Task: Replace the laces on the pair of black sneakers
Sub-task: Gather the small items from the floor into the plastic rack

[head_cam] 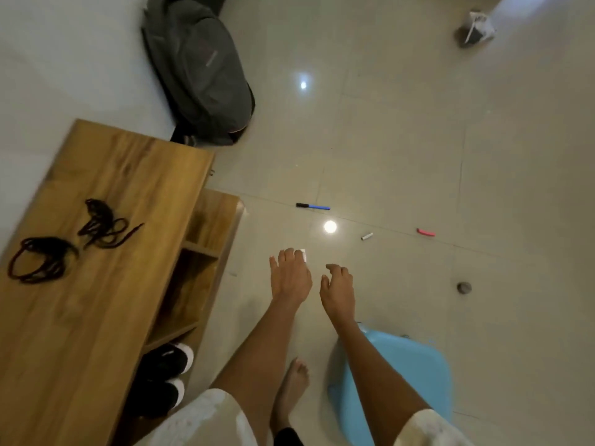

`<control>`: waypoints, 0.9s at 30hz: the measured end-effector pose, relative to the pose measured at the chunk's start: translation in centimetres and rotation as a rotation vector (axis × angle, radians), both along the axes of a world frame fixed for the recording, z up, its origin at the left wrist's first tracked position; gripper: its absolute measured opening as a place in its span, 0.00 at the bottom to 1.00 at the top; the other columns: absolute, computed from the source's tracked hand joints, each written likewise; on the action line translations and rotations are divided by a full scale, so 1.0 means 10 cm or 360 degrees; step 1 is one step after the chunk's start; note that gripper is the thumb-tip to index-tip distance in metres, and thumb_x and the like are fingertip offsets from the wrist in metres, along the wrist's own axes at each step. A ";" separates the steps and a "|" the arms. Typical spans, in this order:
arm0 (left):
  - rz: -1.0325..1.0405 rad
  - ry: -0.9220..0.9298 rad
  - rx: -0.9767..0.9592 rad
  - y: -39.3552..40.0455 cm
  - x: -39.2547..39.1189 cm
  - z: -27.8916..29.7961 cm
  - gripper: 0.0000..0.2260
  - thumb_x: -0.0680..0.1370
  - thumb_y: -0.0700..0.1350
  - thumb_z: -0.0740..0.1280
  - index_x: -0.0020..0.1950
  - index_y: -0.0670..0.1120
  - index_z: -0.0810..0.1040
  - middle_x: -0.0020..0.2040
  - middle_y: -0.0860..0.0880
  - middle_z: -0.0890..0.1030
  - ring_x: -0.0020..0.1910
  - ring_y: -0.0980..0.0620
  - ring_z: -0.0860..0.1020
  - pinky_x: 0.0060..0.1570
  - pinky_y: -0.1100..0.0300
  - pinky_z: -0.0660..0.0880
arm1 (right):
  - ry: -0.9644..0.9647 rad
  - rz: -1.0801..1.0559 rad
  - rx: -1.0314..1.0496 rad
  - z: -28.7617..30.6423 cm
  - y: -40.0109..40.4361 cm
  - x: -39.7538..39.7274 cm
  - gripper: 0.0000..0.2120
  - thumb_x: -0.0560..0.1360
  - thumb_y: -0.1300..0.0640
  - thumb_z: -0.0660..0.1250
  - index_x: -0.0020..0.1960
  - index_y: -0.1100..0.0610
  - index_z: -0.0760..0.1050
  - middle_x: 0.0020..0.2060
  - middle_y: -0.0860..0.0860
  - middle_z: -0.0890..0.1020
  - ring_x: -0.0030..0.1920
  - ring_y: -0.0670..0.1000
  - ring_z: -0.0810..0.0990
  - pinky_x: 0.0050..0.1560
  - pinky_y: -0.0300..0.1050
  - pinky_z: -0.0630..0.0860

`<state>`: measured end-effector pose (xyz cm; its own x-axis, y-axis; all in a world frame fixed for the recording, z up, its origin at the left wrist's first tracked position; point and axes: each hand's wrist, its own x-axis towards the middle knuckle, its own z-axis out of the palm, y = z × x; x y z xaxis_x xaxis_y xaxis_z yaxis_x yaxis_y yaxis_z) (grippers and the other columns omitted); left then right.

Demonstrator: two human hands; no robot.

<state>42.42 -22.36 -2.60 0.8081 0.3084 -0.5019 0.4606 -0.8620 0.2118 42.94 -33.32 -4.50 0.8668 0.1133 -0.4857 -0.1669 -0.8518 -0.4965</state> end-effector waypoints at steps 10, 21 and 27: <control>0.0623 0.0206 -0.0216 -0.07 1.02 -1.75 0.13 0.79 0.46 0.62 0.61 0.43 0.71 0.61 0.44 0.73 0.61 0.45 0.71 0.56 0.54 0.70 | 0.0097 -0.0466 0.0066 -1.71 -0.11 1.38 0.14 0.79 0.65 0.56 0.62 0.62 0.73 0.56 0.58 0.76 0.59 0.56 0.72 0.54 0.45 0.69; 0.1409 0.0357 -0.0240 -0.45 1.28 -3.95 0.27 0.76 0.48 0.69 0.66 0.36 0.62 0.66 0.37 0.64 0.64 0.39 0.66 0.57 0.47 0.70 | 0.0042 -0.1274 0.0020 -3.93 -1.03 2.32 0.11 0.80 0.56 0.57 0.57 0.63 0.69 0.57 0.56 0.76 0.53 0.56 0.76 0.48 0.42 0.66; 0.1680 0.0351 -0.0378 -0.45 1.26 -4.29 0.21 0.76 0.43 0.66 0.65 0.35 0.64 0.64 0.37 0.71 0.60 0.36 0.74 0.55 0.48 0.72 | 0.0075 -0.1224 -0.0026 -4.26 -1.15 2.47 0.13 0.77 0.53 0.64 0.49 0.64 0.73 0.47 0.56 0.79 0.45 0.54 0.76 0.44 0.42 0.69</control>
<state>55.01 -26.82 -45.46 0.0807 0.6669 -0.7408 0.9890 0.0386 0.1425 67.63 -44.79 -47.07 0.6773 -0.5201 -0.5204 -0.7355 -0.4948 -0.4628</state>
